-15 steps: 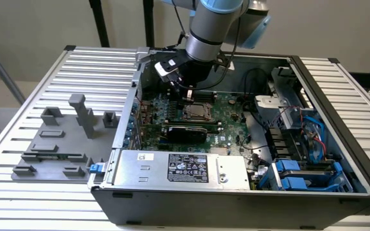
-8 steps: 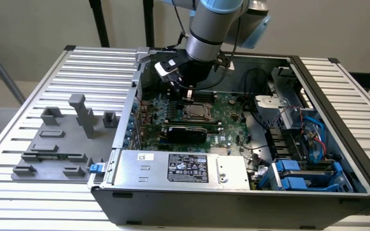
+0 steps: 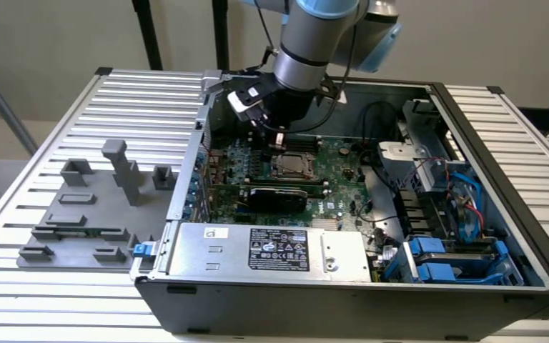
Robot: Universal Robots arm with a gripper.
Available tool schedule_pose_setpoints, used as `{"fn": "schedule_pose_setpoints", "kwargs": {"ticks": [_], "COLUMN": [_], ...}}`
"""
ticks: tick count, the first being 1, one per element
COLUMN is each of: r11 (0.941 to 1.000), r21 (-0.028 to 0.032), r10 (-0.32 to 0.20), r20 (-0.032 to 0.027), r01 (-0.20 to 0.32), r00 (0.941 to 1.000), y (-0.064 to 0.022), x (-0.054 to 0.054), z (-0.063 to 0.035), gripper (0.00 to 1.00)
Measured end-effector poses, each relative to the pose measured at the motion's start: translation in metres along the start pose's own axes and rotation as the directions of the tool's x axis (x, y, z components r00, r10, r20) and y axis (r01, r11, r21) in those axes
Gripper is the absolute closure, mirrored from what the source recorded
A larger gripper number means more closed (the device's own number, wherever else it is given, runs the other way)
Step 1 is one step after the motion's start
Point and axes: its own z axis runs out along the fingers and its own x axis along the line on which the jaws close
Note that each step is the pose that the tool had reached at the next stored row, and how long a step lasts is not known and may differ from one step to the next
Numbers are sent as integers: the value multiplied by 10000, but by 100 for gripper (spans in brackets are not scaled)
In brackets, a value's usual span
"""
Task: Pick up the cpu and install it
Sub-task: 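Install the first cpu locking lever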
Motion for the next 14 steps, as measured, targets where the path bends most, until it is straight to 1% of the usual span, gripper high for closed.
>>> {"fn": "schedule_pose_setpoints", "kwargs": {"ticks": [2,7,8,10,14], "r11": [10000,10000,10000,10000,10000], "r21": [17,45,48,48,49], "r10": [8,-5,-7,-4,26], "r20": [-44,-191,-212,-237,-249], "r01": [-8,6,8,6,-25], "r00": [10000,9998,9998,9997,9997], "y": [-19,-84,-98,-130,-207], "x": [-12,-38,-41,-42,-43], "z": [-22,-81,-89,-93,-79], "gripper": [89,89,89,89,89]}}
